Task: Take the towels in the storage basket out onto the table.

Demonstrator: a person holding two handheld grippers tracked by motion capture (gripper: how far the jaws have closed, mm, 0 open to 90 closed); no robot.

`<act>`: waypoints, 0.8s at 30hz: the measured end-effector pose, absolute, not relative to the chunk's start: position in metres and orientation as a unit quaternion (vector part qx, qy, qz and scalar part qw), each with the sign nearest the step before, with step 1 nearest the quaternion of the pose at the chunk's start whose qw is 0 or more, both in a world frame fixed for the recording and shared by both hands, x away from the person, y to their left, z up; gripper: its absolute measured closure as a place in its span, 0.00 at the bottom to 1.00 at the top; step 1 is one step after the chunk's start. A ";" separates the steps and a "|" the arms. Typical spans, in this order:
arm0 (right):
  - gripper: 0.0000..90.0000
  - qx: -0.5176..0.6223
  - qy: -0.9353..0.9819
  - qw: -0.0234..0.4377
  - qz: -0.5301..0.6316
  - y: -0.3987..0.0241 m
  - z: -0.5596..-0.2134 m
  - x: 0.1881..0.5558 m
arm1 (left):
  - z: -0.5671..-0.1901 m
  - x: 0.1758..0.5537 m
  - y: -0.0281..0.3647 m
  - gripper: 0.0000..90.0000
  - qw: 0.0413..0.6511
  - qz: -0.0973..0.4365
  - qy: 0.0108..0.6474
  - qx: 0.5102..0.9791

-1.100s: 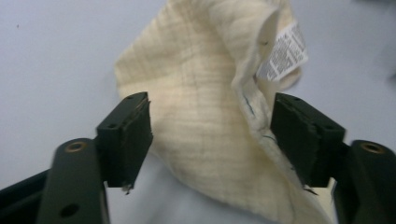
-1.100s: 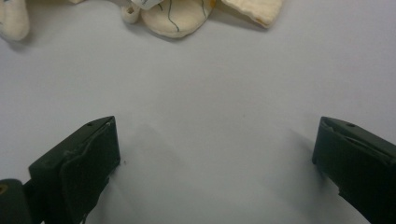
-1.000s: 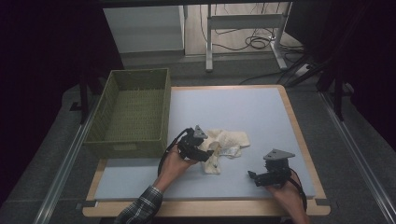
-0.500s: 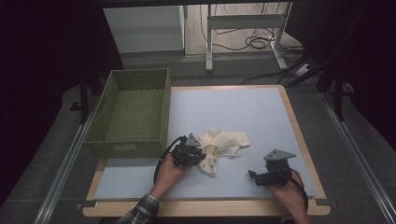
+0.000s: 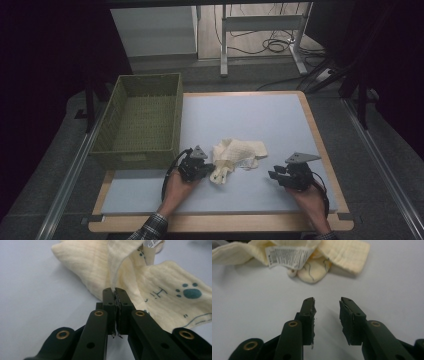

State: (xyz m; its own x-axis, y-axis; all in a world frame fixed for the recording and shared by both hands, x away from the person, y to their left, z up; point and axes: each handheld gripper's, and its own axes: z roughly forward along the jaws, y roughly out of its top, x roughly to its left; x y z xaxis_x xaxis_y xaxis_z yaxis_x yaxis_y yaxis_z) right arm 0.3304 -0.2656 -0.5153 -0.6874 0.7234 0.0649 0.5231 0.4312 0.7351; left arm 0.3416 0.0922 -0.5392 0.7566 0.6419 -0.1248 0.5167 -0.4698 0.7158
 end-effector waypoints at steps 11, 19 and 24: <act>0.62 0.348 0.847 0.137 0.378 -0.241 -0.507 0.374 | -0.545 0.341 0.097 0.97 0.411 0.071 0.347 0.840; 0.71 0.311 0.872 0.145 0.350 -0.216 -0.523 0.396 | -0.545 0.339 0.096 0.96 0.407 0.082 0.341 0.844; 0.97 0.315 0.864 0.145 0.365 -0.214 -0.518 0.398 | -0.545 0.339 0.095 0.96 0.407 0.083 0.341 0.843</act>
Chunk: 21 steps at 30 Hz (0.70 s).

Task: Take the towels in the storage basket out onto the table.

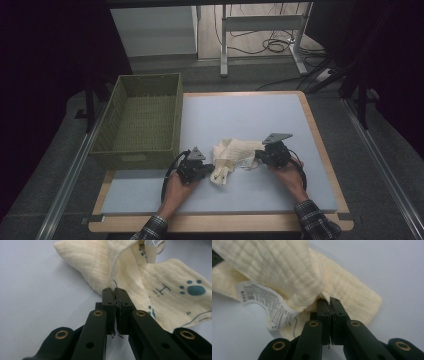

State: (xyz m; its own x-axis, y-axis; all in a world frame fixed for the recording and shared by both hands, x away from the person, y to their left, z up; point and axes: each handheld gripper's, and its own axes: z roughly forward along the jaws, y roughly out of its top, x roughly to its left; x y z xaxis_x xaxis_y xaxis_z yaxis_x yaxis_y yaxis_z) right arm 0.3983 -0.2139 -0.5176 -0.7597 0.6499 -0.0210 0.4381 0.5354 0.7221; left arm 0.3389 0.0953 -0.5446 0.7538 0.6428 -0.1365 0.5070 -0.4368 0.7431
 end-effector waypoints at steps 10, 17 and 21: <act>0.97 0.320 0.854 0.153 0.381 -0.238 -0.475 0.388 | -0.545 0.340 0.096 0.96 0.411 0.074 0.344 0.841; 0.97 0.331 0.846 0.152 0.390 -0.252 -0.450 0.386 | -0.534 0.343 0.085 0.66 0.419 0.072 0.331 0.842; 0.97 0.329 0.846 0.148 0.392 -0.251 -0.447 0.386 | -0.525 0.345 0.065 0.62 0.409 0.090 0.316 0.852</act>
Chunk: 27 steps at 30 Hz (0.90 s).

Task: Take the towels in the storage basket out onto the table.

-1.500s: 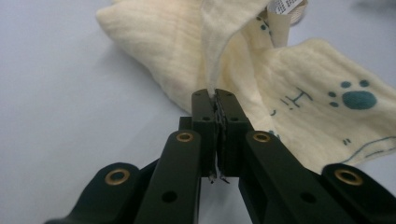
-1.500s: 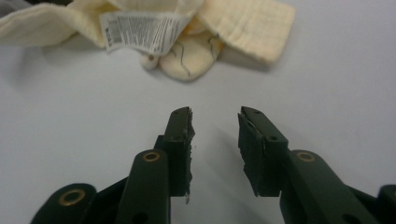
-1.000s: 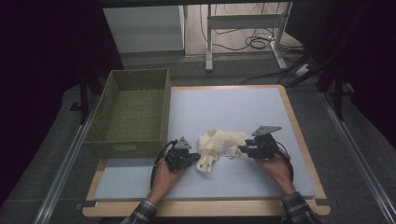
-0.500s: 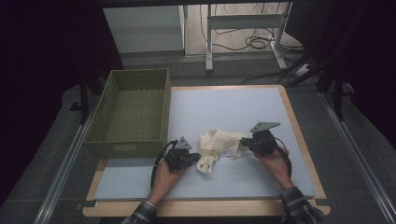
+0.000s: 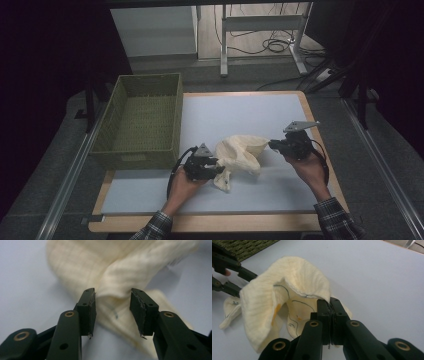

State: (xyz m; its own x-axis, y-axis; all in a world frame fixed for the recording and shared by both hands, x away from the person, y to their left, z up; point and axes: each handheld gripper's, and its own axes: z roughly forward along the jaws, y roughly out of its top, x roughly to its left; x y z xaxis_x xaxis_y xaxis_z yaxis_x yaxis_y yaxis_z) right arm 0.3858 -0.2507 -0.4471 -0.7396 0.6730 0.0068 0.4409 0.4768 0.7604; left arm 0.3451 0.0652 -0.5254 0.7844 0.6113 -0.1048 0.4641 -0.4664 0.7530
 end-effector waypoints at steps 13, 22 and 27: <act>0.97 0.352 0.836 0.163 0.388 -0.280 -0.441 0.381 | -0.504 0.371 0.059 0.94 0.404 0.122 0.331 0.844; 0.97 0.374 0.820 0.182 0.392 -0.304 -0.428 0.382 | -0.477 0.417 0.062 0.92 0.395 0.164 0.375 0.823; 0.97 0.392 0.824 0.170 0.372 -0.302 -0.437 0.396 | -0.479 0.430 0.060 0.74 0.394 0.132 0.390 0.822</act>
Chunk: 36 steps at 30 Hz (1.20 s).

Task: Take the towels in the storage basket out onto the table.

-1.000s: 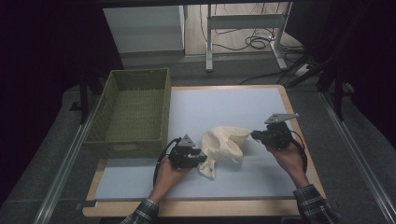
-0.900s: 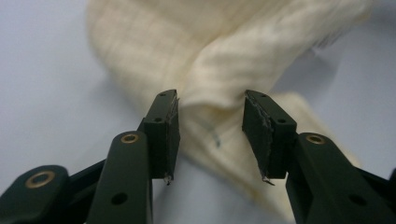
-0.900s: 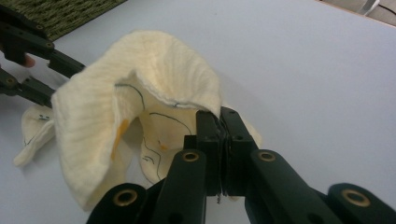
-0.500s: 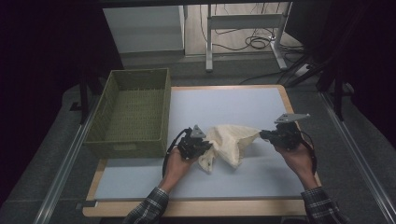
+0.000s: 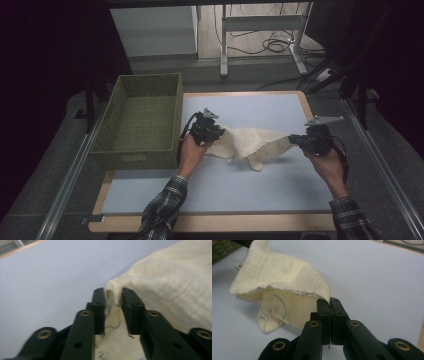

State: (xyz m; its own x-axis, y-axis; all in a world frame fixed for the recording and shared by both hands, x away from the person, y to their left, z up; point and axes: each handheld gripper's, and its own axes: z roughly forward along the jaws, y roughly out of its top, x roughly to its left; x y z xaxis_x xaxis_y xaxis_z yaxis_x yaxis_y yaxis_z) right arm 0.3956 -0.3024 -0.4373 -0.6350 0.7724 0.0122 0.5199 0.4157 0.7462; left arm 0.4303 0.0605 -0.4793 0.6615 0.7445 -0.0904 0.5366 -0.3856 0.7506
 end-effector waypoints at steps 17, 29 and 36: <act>0.97 0.396 0.831 0.142 0.364 -0.310 -0.474 0.379 | -0.502 0.352 0.052 0.45 0.412 0.086 0.320 0.849; 0.97 0.395 0.835 0.127 0.362 -0.306 -0.487 0.376 | -0.532 0.364 0.009 0.84 0.377 0.095 0.298 0.872; 0.97 0.382 0.835 0.122 0.376 -0.309 -0.478 0.362 | -0.503 0.359 0.039 0.92 0.400 0.065 0.305 0.862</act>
